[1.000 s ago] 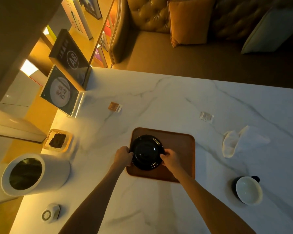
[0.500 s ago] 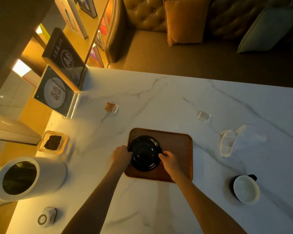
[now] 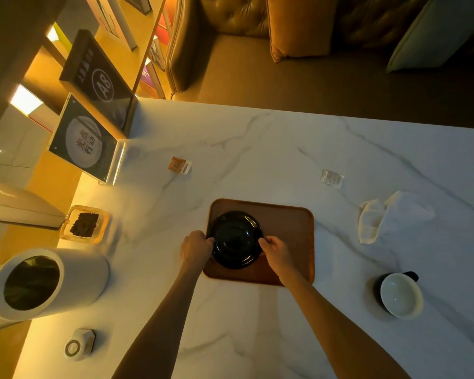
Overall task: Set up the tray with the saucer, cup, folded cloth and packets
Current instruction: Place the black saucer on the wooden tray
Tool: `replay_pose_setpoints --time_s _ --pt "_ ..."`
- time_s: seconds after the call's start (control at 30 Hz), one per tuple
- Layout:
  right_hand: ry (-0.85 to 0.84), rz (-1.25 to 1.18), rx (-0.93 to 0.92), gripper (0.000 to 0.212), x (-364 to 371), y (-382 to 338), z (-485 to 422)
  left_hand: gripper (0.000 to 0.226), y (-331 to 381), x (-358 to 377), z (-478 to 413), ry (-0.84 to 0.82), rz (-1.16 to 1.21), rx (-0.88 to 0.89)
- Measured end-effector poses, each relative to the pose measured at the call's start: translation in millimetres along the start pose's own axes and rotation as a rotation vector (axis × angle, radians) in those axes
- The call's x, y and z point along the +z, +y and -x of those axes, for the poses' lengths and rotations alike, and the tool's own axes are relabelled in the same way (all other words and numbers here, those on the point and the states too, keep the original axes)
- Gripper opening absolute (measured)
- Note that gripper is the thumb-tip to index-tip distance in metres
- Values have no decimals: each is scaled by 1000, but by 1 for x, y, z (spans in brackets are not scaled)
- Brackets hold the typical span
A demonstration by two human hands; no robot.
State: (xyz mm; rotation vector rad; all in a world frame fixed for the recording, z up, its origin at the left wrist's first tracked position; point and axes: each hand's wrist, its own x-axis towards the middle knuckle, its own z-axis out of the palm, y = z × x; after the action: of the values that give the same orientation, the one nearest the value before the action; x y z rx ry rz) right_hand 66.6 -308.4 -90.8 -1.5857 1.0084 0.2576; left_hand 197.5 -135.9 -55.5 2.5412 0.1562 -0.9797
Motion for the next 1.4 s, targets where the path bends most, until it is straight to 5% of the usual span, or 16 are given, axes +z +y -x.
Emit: replay_pose_setpoints --time_s 1.07,1.4 --pt "-72 -66 50 35 -10 -13 11 33 -15 4 10 -14 127 -12" --pt "-50 167 -68 43 -67 29 95 46 -68 -27 77 6 -125 70"
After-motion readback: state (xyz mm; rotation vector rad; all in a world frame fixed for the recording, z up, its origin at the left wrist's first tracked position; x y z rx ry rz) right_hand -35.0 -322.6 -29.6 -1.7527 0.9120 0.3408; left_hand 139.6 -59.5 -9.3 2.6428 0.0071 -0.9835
